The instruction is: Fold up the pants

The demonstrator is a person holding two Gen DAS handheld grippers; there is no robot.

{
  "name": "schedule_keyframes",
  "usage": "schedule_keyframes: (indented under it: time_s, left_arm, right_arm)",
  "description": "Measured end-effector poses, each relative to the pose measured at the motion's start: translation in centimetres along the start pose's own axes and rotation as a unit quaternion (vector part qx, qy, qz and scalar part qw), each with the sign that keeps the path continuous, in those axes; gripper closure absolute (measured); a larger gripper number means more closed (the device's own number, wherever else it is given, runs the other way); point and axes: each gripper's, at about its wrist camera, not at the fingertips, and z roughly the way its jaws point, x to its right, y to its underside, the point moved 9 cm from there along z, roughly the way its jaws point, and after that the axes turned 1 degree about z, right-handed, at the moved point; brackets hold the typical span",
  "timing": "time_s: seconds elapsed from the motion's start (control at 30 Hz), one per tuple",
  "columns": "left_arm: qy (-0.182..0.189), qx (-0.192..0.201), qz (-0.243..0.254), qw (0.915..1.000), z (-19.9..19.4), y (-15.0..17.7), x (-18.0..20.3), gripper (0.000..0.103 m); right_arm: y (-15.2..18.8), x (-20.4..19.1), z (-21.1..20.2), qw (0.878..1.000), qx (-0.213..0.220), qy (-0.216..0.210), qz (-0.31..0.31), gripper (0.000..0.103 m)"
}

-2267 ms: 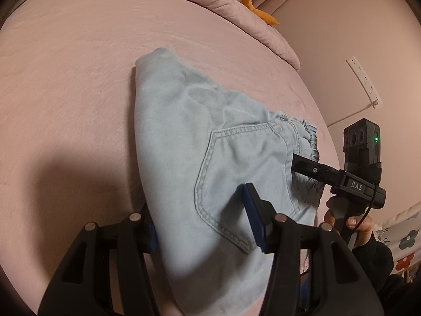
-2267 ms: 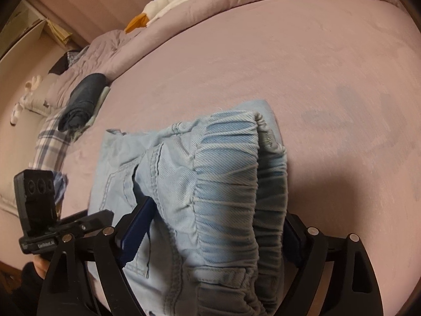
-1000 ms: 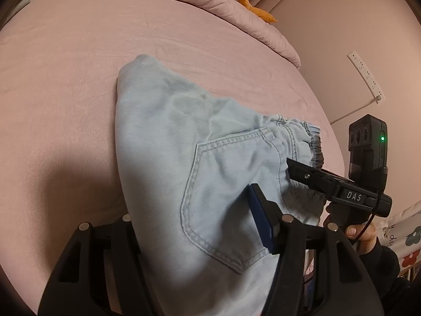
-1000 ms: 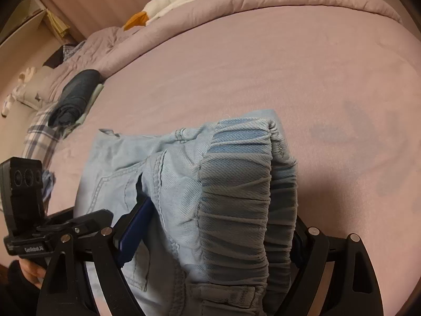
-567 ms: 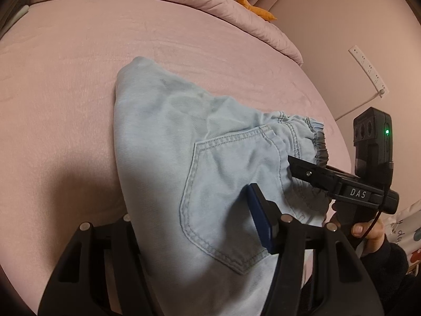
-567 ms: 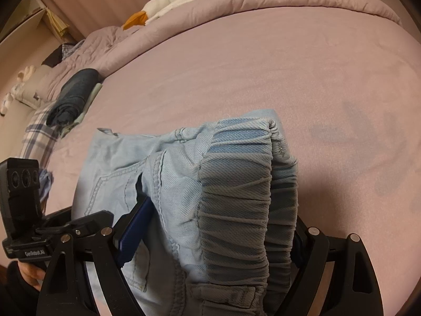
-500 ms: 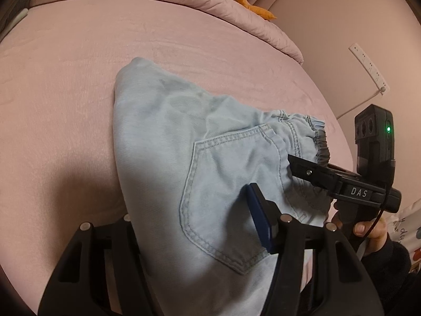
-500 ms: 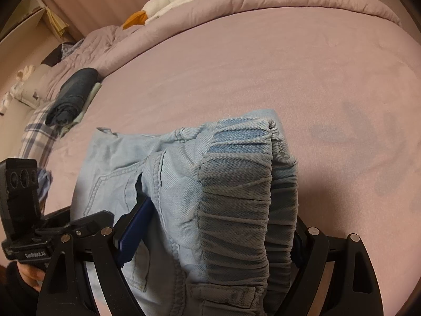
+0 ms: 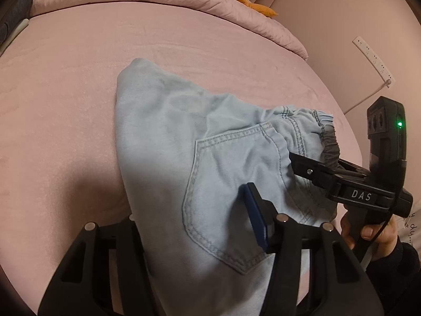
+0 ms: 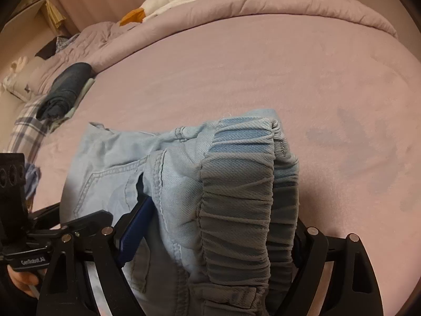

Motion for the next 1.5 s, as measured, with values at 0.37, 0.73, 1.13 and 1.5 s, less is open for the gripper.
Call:
schedule_keyframes:
  time_s: [0.37,0.73,1.13,1.5]
  left_arm:
    - [-0.018,0.008,-0.007,0.9998,-0.5,0.0,-0.2,0.063]
    - [-0.022,0.021,-0.008,0.9995,-1.4,-0.2,0.2,0.072]
    - [-0.02,0.033,-0.005,0.9992,-2.4,-0.3,1.2,0.072]
    - [-0.021,0.048,0.0,0.9986,-3.6,-0.4,2.2,0.072]
  right_arm:
    - [-0.3,-0.7,-1.1,0.999,0.035,0.036,-0.019,0.031]
    - [-0.8,-1.9,-2.4,0.995,0.071,0.051,-0.04,0.041]
    - [-0.5,-3.3,-3.5,0.994,0.087,0.047,-0.051,0.045]
    - [-0.5,-4.2,-4.8,0.993,0.101,0.033,-0.057,0.046]
